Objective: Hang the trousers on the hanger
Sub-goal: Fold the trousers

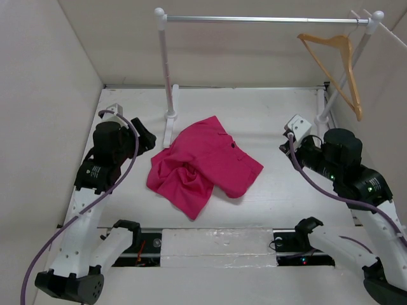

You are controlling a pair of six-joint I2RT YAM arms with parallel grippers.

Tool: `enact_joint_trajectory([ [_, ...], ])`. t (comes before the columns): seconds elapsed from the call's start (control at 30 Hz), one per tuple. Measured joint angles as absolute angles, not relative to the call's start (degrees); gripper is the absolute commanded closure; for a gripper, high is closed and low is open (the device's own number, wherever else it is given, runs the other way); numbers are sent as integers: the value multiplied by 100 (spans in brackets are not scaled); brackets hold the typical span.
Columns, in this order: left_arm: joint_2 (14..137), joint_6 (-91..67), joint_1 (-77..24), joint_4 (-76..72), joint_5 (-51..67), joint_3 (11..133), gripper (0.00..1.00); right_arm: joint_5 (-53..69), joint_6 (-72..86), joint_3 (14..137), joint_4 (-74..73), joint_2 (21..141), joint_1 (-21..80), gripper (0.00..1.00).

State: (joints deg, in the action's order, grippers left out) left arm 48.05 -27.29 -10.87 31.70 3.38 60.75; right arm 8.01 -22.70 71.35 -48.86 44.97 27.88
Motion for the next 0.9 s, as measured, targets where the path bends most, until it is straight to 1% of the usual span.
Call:
enact_joint_trajectory([
  [0.03,4836,-2764,-1087,3223,257,6082,35,812,-2276,7116,-4860,4499,2788,100],
  [0.13,4904,-2908,-1081,3470,12,6075,36,827,-2270,6956,-4779,4497,2788,100],
  [0.2,4934,-3061,-1063,3677,-132,6034,39,849,-2270,6783,-4713,4517,2788,100],
  [0.23,4939,-3164,-1024,3780,-189,5979,41,856,-2265,6711,-4692,4534,2788,91],
  [0.27,4939,-3251,-972,3898,-246,5898,41,860,-2255,6580,-4668,4580,2788,90],
  [0.3,4936,-3369,-937,4012,-325,5789,41,860,-2239,6477,-4619,4654,2788,70],
  [0.37,4899,-3625,-884,4281,-419,5537,42,836,-2169,6252,-4536,4792,2788,48],
  [0.4,4871,-3736,-878,4407,-436,5422,42,832,-2174,6134,-4453,4890,2790,36],
  [0.5,4606,-4077,-873,4700,-305,4976,44,770,-2102,5699,-4187,5315,2790,24],
  [0.57,4359,-4241,-873,4781,-117,4665,48,738,-2075,5419,-4007,5671,2790,22],
  [0.6,4233,-4327,-878,4831,-10,4519,48,722,-2056,5288,-3924,5846,2786,20],
  [0.67,4080,-4486,-906,4882,202,4298,46,727,-1979,5022,-3677,6165,2744,18],
  [0.77,4066,-4735,-1039,4569,650,3903,45,770,-1846,4748,-3282,6648,2620,16],
  [0.9,4661,-4956,-1122,3979,1041,3208,41,814,-1581,4591,-2593,7422,2370,15],
])
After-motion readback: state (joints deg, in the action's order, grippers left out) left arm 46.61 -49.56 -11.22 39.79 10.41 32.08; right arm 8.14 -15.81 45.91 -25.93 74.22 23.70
